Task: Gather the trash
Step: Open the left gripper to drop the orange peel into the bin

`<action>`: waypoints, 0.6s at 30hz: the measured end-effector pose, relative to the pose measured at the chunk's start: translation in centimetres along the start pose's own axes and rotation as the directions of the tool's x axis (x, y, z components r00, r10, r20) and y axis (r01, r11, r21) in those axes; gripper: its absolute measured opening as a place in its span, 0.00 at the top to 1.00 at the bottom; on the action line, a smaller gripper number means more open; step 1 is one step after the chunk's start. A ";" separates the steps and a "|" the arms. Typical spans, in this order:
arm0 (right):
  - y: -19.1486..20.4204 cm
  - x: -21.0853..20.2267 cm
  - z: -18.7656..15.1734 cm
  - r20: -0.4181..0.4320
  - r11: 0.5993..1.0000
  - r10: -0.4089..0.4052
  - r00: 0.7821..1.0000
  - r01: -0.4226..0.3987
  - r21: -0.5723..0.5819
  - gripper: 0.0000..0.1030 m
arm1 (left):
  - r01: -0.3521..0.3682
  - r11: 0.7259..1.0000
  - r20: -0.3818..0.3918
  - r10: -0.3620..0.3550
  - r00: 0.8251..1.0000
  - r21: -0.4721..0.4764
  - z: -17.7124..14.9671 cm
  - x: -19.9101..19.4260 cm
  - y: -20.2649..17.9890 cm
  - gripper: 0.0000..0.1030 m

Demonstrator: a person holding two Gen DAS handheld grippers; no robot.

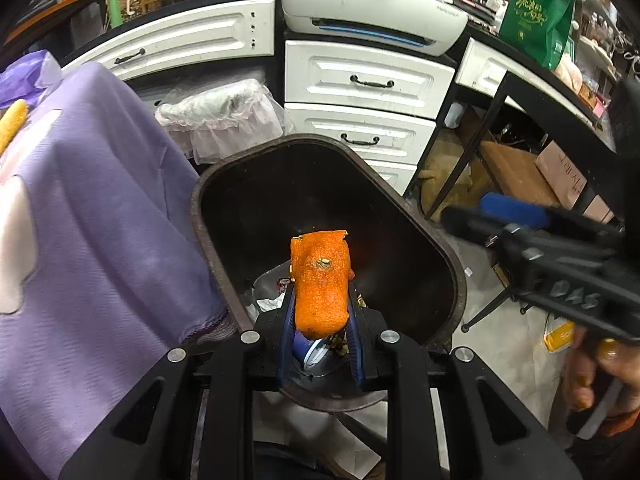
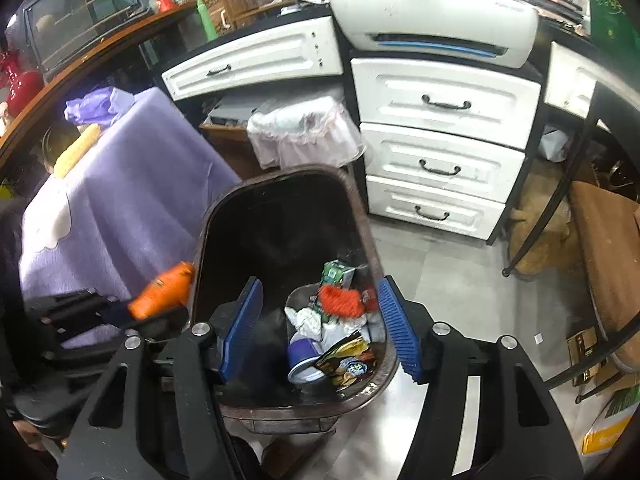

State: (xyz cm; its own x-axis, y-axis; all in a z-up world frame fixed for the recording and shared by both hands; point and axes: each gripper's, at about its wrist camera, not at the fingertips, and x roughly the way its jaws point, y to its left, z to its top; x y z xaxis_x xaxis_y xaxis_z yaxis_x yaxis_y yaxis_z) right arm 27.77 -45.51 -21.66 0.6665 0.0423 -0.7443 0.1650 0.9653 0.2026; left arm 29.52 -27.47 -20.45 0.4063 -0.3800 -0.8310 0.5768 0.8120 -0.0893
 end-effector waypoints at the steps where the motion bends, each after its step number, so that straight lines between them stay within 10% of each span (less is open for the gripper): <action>1: -0.2 -0.2 0.1 0.005 1.000 0.001 1.000 -0.001 0.006 0.40 | 0.001 1.000 -0.006 -0.001 1.000 0.003 0.0 0.4 -0.1 0.78; 9: -1.0 -0.8 0.4 0.026 0.999 -0.027 0.999 0.026 0.041 0.40 | -0.011 0.996 -0.011 0.012 1.000 0.085 0.0 1.8 -1.7 0.72; 18: -1.7 -0.8 0.3 0.025 0.997 -0.042 0.999 0.041 0.062 0.40 | -0.068 0.980 0.086 0.052 0.995 0.185 -0.2 0.0 -3.2 0.35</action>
State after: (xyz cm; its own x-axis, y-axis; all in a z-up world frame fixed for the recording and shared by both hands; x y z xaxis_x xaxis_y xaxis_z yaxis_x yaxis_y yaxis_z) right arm 27.15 -47.24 -21.22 0.6772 -0.0051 -0.7358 0.2367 0.9483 0.2113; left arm 27.48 -30.00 -20.28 0.4954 -0.3735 -0.7843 0.6690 0.7399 0.0702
